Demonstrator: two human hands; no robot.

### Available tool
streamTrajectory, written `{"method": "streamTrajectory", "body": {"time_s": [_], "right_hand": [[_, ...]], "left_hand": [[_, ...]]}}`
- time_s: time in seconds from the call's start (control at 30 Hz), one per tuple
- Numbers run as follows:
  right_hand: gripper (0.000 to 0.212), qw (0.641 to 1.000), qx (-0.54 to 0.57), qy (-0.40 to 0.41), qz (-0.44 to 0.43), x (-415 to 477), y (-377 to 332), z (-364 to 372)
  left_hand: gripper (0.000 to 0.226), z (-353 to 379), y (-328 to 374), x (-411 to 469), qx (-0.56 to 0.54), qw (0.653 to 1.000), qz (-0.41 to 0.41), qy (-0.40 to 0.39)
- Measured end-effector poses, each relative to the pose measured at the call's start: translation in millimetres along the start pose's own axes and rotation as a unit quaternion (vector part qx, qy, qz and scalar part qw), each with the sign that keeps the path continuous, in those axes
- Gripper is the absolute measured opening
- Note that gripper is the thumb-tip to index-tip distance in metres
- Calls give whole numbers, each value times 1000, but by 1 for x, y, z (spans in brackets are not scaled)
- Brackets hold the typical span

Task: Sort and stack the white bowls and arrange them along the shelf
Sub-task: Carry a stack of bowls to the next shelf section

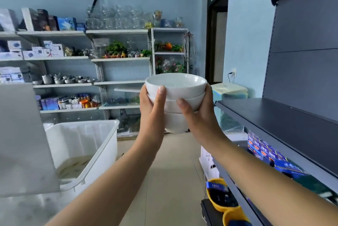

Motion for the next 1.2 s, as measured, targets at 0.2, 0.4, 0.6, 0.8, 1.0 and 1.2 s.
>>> {"method": "streamTrajectory", "body": {"time_s": [0.2, 0.4, 0.6, 0.8, 1.0, 1.2], "right_hand": [[91, 999, -52, 13, -1, 107, 72, 45], [84, 988, -120, 93, 25, 176, 148, 25], [98, 979, -163, 115, 28, 228, 220, -6], [100, 964, -207, 165, 11, 290, 290, -63], [99, 947, -246, 208, 11, 355, 352, -132], [96, 922, -287, 256, 48, 376, 404, -190]], "left_hand": [[69, -29, -64, 121, -29, 999, 6, -17], [76, -6, -149, 198, -52, 997, -34, -52], [71, 22, -238, 253, -73, 994, -52, -69], [76, 82, -325, 312, -99, 987, -54, -118], [71, 158, -403, 372, -131, 974, -67, -170], [81, 220, -482, 397, -159, 955, -121, -220]]}}
Point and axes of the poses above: each hand's wrist, its own x-axis towards the middle knuckle, its own z-axis out of the palm, y = z × x, the point moved 9 cm from there along x, towards the middle knuckle, and after that the axes turned 13 degrees about -x, right-handed, at the moved point
